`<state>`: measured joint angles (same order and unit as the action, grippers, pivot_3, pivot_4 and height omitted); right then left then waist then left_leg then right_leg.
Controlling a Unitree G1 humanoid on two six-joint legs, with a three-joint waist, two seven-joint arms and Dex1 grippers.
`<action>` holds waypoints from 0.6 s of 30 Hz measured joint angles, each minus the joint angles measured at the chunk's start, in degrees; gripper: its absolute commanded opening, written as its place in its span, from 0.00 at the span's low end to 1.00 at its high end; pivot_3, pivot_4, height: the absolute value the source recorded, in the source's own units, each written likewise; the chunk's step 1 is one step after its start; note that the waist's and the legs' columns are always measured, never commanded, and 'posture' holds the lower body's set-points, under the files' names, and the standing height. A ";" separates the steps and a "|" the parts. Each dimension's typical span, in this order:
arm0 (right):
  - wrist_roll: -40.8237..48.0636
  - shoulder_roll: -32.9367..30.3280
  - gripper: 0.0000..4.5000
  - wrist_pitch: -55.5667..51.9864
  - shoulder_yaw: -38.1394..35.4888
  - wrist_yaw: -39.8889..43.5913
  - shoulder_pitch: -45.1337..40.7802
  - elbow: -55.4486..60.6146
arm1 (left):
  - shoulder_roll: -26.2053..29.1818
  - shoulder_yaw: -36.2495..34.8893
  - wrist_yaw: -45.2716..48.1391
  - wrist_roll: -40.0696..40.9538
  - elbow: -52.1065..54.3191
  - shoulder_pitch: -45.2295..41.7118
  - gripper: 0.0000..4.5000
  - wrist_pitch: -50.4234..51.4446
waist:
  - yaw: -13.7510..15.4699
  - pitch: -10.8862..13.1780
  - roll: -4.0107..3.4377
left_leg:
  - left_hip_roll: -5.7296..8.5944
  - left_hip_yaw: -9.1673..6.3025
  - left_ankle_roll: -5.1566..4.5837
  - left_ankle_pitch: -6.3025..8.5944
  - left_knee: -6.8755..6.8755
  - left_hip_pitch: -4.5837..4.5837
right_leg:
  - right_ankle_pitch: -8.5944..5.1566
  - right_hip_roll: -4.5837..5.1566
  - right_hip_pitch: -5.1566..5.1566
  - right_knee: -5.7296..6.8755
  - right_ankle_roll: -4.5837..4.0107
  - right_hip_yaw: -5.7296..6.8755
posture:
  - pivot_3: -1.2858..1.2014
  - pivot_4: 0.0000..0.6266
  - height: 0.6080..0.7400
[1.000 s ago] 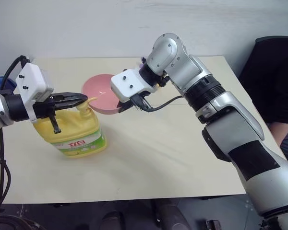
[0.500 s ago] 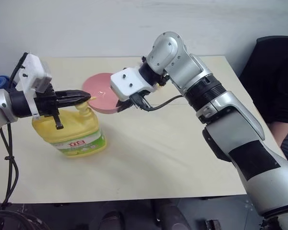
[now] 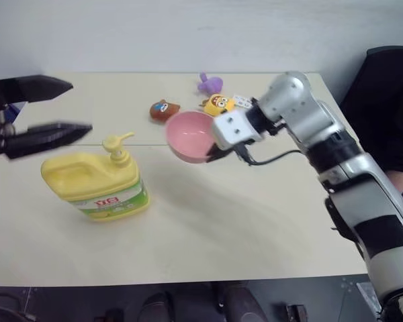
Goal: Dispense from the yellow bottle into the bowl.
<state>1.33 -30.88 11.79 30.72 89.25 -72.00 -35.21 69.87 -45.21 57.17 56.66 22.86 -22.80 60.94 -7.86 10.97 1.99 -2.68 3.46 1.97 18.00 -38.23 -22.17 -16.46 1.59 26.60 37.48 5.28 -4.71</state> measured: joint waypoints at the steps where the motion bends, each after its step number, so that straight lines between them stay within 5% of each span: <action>1: -0.56 -0.64 0.00 0.40 -0.12 -0.25 2.04 0.47 | -0.31 -2.15 0.00 -0.21 2.02 2.64 0.99 0.40 | -0.04 0.00 0.00 | 0.00 0.00 -0.01 0.00 -0.03 0.02 | 0.00 -0.02 -0.01 0.04 0.00 -0.01 | 0.52 0.24 1.00; 6: -5.00 -4.09 0.00 3.34 -1.45 -5.82 13.31 -0.30 | -4.90 -13.86 2.65 -0.72 14.96 20.00 0.99 4.02 | -0.13 0.03 0.02 | 0.04 0.11 -0.14 0.04 -0.33 0.14 | 0.00 -0.13 -0.01 0.15 -0.03 -0.12 | 0.52 0.24 1.00; 12: -9.93 -4.16 0.00 8.80 -2.12 -13.75 17.88 -4.58 | -5.05 -23.08 3.86 2.70 21.43 26.70 0.99 6.64 | -0.30 0.12 0.09 | 0.30 0.16 -0.17 0.04 -0.24 1.19 | 0.03 -0.64 -0.89 0.17 -0.19 -0.31 | 0.52 0.24 1.00; 18: -10.75 -2.40 0.38 10.29 -2.63 -15.89 18.31 -5.70 | -6.18 -26.05 1.06 7.79 23.12 29.90 1.00 7.88 | -0.40 0.12 0.10 | 0.06 0.22 -0.08 0.09 0.10 1.58 | -0.04 -0.95 -1.15 0.05 -0.27 -0.51 | 0.52 0.24 1.00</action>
<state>-9.41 -33.29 22.07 28.09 73.36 -53.69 -40.91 63.69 -71.26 58.23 64.45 45.98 7.10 68.82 -8.27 11.10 2.09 -2.62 3.68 1.89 18.09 -38.13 -20.59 -16.50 0.64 25.45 37.54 5.01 -5.22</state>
